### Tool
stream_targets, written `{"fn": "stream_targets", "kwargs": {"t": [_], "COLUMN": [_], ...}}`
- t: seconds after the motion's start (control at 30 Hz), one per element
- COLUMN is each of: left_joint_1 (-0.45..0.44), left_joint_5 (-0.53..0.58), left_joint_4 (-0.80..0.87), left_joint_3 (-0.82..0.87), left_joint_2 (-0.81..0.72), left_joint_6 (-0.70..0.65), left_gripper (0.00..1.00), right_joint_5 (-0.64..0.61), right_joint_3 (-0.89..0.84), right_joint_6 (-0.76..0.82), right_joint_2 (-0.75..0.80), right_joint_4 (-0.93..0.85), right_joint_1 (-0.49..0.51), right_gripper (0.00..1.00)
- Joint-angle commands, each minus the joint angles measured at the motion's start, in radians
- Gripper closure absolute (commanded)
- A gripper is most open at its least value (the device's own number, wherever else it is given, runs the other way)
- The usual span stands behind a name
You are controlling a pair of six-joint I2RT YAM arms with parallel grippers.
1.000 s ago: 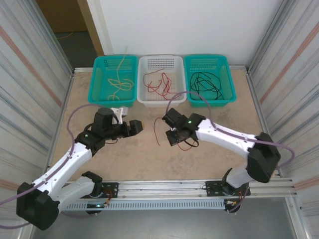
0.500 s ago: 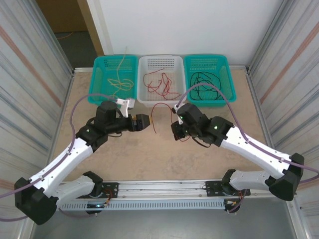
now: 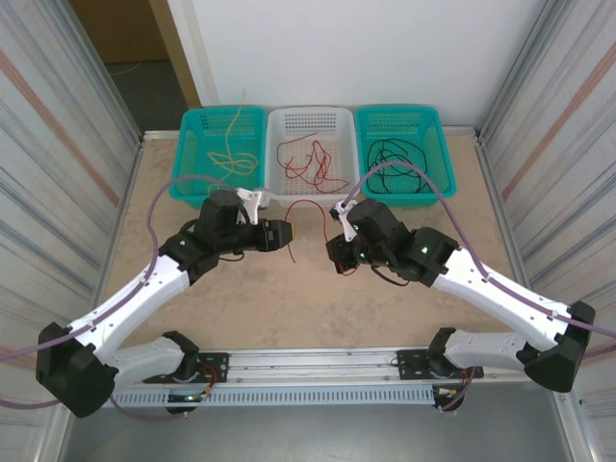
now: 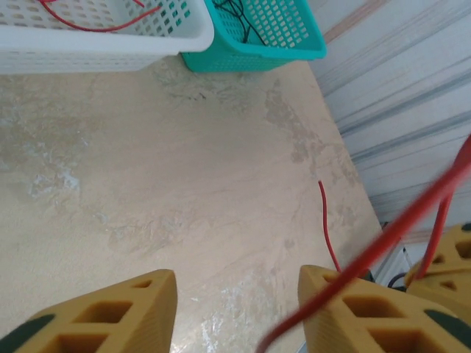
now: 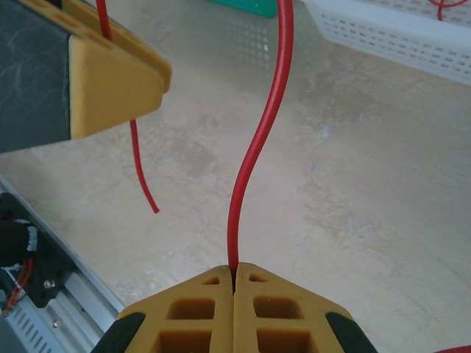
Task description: Untangle the cables
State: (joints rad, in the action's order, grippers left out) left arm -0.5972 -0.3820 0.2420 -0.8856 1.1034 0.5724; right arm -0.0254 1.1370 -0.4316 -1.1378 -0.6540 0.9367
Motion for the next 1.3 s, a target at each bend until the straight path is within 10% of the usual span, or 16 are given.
{"fn": "stream_targets", "kwargs": {"t": [0.0,0.4,0.6,0.67,0.8,0.93,1.27], "left_joint_1": [-0.003,-0.046,-0.079,-0.079,-0.073,-0.07,0.05], "left_joint_5": [0.031,0.156,0.223,0.201,0.132,0.099,-0.028], "left_joint_4": [0.022,0.216,0.389,0.356,0.177,0.02,-0.109], "left_joint_3": [-0.041,-0.098,-0.121,-0.094,-0.036,-0.031,-0.056], "left_joint_2": [0.004,0.014,-0.021,-0.054,-0.111,-0.078,0.078], "left_joint_6": [-0.033,-0.129,-0.194,-0.185,-0.139,-0.114,-0.02], "left_gripper": [0.58,1.0,1.0,0.9,0.34,0.12,0.29], "right_joint_5": [0.008,-0.122,-0.144,-0.113,-0.043,0.0,0.12], "right_joint_3": [0.028,0.047,0.059,0.067,0.069,0.07,0.033], "right_joint_6": [0.022,0.043,0.104,0.116,0.11,0.092,0.037], "right_joint_2": [0.025,-0.014,-0.04,-0.037,-0.021,-0.004,0.038], "right_joint_4": [0.01,-0.025,-0.041,-0.037,-0.022,-0.011,0.078], "right_joint_1": [0.005,-0.075,-0.195,-0.192,-0.179,-0.133,-0.085], "right_gripper": [1.0,1.0,1.0,1.0,1.0,1.0,1.0]}}
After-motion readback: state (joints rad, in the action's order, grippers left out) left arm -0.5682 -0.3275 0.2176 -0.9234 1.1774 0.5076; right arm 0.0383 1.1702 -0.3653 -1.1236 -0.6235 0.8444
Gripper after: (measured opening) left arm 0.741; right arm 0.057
